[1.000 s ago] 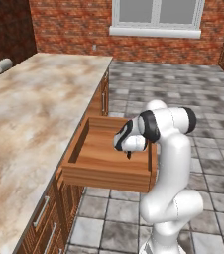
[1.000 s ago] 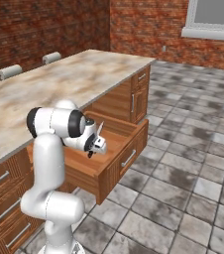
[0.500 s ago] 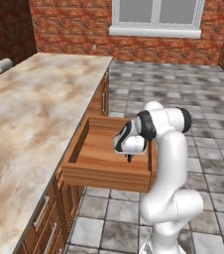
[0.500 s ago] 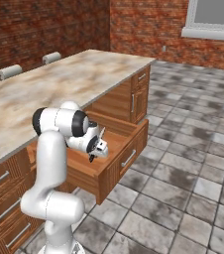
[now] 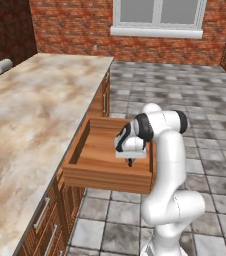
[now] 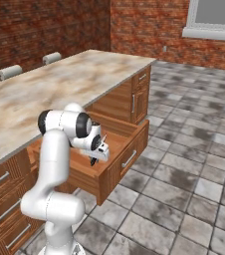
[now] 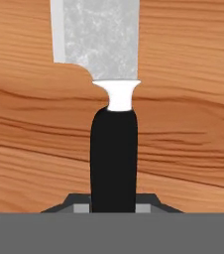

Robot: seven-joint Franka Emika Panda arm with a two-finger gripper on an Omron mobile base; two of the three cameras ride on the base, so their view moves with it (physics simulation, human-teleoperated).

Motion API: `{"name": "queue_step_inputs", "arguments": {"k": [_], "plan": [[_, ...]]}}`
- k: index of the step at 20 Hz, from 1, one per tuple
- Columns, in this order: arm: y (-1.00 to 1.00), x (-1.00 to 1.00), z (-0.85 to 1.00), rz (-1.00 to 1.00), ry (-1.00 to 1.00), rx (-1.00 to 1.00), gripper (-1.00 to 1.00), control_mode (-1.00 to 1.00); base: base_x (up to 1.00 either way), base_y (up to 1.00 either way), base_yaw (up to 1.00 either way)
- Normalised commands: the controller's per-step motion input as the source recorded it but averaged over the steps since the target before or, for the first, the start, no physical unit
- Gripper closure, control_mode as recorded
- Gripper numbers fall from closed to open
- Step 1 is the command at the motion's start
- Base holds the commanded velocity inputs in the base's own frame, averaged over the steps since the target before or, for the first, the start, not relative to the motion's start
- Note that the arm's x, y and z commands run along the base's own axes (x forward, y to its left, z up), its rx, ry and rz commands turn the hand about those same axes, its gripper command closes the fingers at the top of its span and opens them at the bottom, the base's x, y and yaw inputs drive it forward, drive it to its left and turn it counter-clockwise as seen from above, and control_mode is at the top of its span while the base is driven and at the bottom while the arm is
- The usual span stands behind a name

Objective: Pick up the metallic utensils from the counter and place them in the open drawer. Make sure not to pick up any wooden utensils.

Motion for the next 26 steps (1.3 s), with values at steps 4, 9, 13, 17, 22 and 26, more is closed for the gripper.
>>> {"name": "queue_step_inputs", "arguments": {"k": [4, 9, 13, 17, 22, 26], "plan": [[0.00, 0.23, 0.00, 0.00, 0.11, 0.00, 1.00, -1.00, 0.00, 0.00, 0.00], [0.03, 0.36, 0.00, 0.00, 0.08, 0.00, 1.00, -1.00, 0.00, 0.00, 0.00], [0.07, 0.38, 0.00, 0.00, 0.06, 0.00, 1.00, -1.00, 0.00, 0.00, 0.00], [0.12, 0.05, -0.18, 0.00, 0.07, 0.00, 1.00, -1.00, 0.00, 0.00, 0.00], [0.08, 0.00, -0.42, 0.00, 0.06, 0.00, 1.00, -1.00, 0.00, 0.00, 0.00], [0.02, 0.00, -0.32, 0.00, 0.03, 0.00, 1.00, -1.00, 0.00, 0.00, 0.00]]}}
